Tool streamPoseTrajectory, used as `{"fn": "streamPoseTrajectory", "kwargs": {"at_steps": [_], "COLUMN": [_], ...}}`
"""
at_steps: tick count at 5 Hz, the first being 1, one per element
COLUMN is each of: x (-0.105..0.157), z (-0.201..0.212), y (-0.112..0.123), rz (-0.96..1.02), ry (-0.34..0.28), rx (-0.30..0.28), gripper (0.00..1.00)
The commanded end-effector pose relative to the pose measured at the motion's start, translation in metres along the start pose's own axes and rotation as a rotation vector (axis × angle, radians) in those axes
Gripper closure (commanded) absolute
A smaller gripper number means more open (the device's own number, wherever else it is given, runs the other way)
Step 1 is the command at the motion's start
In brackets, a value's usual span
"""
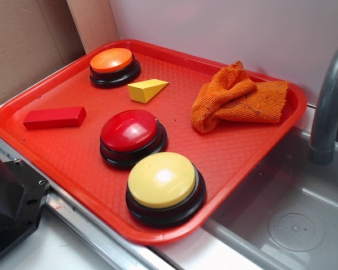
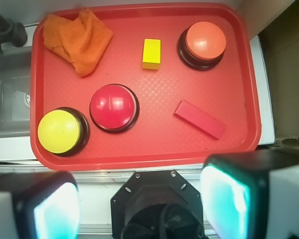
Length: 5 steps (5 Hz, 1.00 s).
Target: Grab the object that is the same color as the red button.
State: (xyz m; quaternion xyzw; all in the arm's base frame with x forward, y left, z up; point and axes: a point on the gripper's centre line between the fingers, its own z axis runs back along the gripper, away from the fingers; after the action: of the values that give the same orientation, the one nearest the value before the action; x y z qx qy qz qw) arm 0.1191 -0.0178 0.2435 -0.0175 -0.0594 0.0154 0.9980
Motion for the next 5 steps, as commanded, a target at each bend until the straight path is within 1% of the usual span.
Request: {"fn": "streamPoseTrajectory", "kwargs": {"at_steps": [1,2,3,4,5], "x": [0.000,0.002,0.009,0.008,0.014], "z": [0.000,-0.001,-0.010,-0.030,-0.074], "y": [0.000,0.050,0.082,0.105,0.119], "rz": [0.000,-0.082,-0.194,-0.305,-0.531], "ry": [0.000,-0.042,-0.049,-0.022,0.054], "rx": [0.000,0.111,0.117,0.154,0.177], "gripper": [0.00,0.00,0.00,0.00,0.00]}}
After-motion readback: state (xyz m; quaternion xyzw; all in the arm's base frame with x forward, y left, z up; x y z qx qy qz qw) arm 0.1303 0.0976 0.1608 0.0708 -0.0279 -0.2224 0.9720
